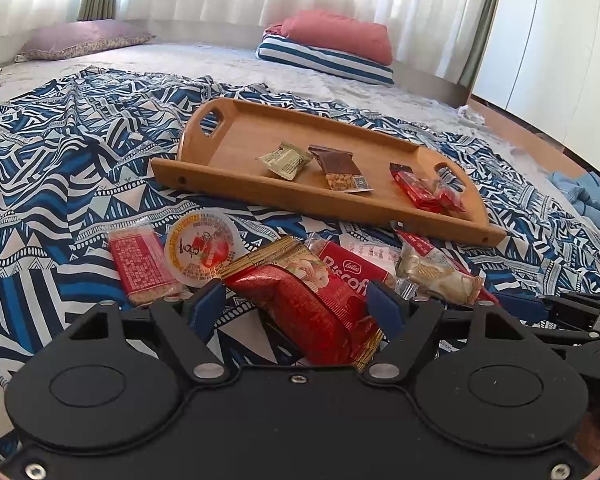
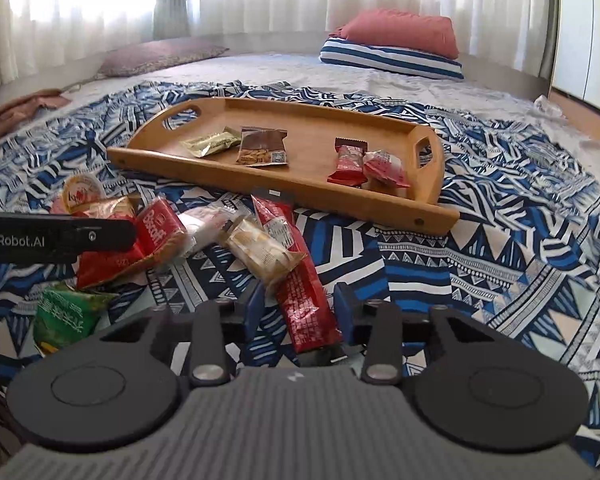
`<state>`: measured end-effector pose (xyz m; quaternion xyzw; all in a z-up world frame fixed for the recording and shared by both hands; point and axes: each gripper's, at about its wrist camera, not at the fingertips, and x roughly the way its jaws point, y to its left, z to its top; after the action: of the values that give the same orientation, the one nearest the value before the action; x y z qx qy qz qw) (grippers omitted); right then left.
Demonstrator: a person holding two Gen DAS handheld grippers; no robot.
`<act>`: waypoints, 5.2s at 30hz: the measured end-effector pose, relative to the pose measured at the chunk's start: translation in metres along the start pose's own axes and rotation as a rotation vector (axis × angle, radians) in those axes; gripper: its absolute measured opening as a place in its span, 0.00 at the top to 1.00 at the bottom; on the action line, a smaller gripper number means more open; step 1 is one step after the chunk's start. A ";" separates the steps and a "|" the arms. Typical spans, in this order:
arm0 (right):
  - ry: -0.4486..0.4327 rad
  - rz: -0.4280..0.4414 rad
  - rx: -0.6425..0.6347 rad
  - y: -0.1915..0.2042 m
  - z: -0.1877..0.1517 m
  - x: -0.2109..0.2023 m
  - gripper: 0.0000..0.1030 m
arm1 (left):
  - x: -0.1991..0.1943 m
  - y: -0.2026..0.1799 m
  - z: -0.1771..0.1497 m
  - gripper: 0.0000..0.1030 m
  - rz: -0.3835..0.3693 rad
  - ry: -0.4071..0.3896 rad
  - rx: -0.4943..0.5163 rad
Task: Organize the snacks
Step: 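Grasp the red chip bag with the left tool while the right tool grasps a long red bar, then carry the red chip bag and red bar over the wooden tray with both tools, then lower both snacks into the tray and open the left tool, then the right tool, then withdraw both tools from the tray back toward the remaining snacks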
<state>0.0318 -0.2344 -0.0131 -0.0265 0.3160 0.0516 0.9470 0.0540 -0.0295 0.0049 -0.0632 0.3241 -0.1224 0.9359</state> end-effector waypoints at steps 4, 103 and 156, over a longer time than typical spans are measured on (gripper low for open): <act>0.009 -0.020 -0.017 0.003 0.002 0.006 0.56 | 0.002 -0.003 -0.002 0.28 0.013 0.006 -0.026; -0.009 -0.117 0.165 0.001 0.111 0.118 0.75 | 0.155 0.054 0.164 0.49 -0.164 0.192 0.213; -0.056 -0.013 0.170 0.018 0.072 0.014 0.29 | -0.008 0.021 0.100 0.08 -0.015 0.004 0.251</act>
<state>0.0843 -0.2094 0.0358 0.0534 0.2923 0.0191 0.9546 0.1147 -0.0033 0.0837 0.0525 0.3077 -0.1694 0.9348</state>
